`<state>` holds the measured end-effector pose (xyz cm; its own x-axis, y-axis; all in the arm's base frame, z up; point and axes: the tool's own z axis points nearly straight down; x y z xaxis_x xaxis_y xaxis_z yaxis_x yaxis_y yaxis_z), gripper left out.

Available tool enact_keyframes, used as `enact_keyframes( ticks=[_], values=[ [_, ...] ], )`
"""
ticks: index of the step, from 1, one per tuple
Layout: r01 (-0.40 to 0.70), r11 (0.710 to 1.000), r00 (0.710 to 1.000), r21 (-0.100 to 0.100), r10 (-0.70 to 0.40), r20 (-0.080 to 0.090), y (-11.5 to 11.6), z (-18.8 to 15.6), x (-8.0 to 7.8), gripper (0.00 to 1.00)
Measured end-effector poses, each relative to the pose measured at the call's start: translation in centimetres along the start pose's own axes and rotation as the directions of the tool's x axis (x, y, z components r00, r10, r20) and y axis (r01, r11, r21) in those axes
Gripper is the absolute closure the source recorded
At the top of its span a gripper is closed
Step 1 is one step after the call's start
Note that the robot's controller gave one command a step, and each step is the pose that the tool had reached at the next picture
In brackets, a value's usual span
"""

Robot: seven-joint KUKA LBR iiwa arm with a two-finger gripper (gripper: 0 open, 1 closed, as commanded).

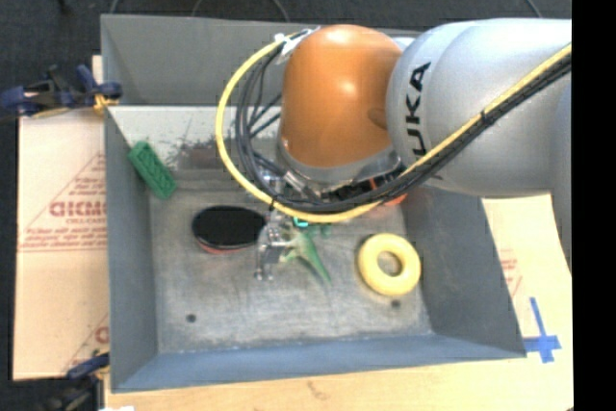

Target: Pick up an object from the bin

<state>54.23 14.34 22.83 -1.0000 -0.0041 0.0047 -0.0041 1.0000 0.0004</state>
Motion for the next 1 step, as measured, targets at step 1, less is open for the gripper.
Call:
enact_keyframes(
  ticks=[1],
  values=[
    [-0.004, 1.000, 1.000, -0.001, 0.004, 0.008, -0.08, -0.46, -0.15, 0.00]
  ],
)
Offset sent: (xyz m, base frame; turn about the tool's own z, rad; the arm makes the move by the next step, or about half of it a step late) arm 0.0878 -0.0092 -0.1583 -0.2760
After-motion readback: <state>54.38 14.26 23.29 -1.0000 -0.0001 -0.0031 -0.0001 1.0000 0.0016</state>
